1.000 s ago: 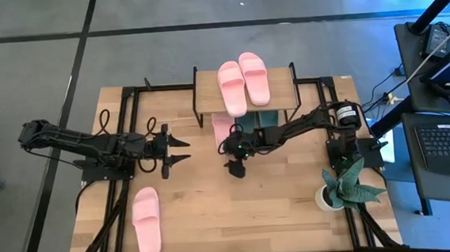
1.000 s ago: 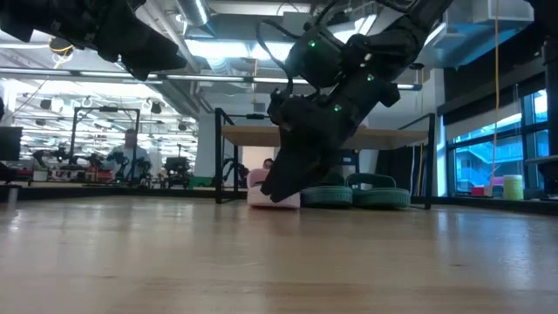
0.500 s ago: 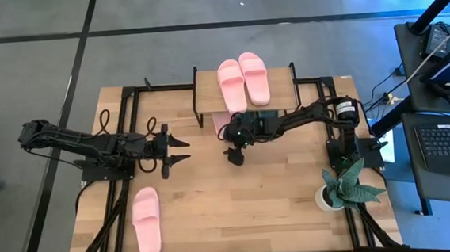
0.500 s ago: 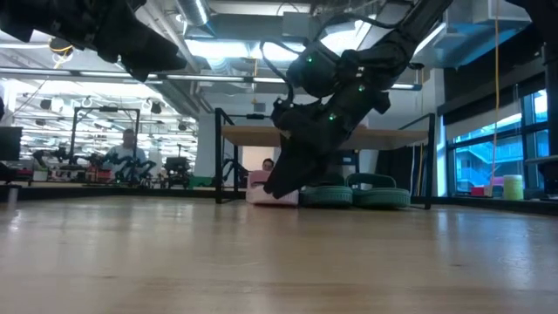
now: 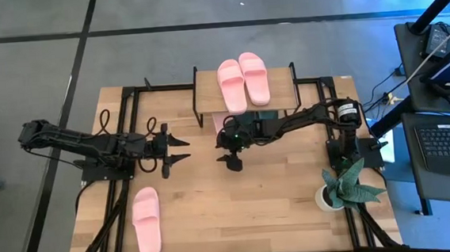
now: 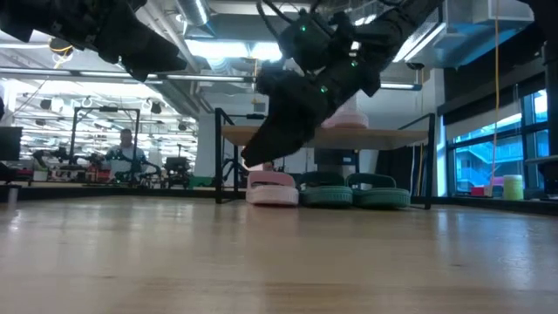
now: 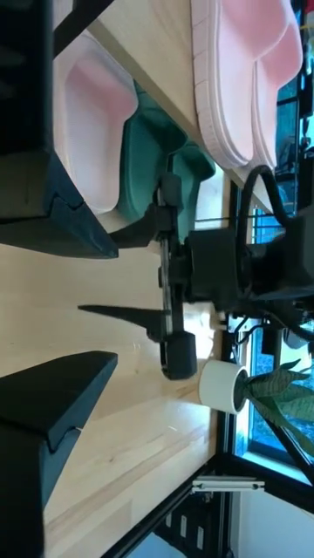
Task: Pick and place slides into the shelf
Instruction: Adjust the shelf
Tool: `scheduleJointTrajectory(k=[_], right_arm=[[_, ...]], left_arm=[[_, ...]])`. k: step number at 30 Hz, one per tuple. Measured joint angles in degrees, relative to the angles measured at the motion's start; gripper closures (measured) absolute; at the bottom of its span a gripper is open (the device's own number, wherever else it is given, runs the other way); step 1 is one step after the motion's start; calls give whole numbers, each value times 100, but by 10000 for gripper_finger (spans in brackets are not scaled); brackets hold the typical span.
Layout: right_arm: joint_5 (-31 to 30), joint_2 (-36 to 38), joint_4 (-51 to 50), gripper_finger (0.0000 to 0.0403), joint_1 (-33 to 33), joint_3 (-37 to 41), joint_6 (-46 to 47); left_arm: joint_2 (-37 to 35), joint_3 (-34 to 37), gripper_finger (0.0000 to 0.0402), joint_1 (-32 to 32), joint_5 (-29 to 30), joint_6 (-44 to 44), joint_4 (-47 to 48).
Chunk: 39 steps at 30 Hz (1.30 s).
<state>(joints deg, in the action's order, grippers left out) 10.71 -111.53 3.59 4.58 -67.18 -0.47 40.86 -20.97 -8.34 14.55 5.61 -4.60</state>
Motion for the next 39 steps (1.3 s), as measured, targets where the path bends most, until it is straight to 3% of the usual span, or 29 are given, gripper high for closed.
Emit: scheduleJointTrajectory(k=[5, 11, 31, 39], right_arm=[[8, 0, -307, 135, -47, -165, -148], [1, 81, -448, 135, -116, -183, -170], [-14, 1785, -1885, 135, -195, -187, -375], [-880, 2934, -2552, 135, -195, -185, -106]], left_arm=[[-20, 0, 225, 0, -5, 422, -277], [-433, 0, 225, 0, -262, 297, -516], [-752, 0, 225, -20, -311, 282, -532], [-752, 0, 225, -24, -365, 317, -502]])
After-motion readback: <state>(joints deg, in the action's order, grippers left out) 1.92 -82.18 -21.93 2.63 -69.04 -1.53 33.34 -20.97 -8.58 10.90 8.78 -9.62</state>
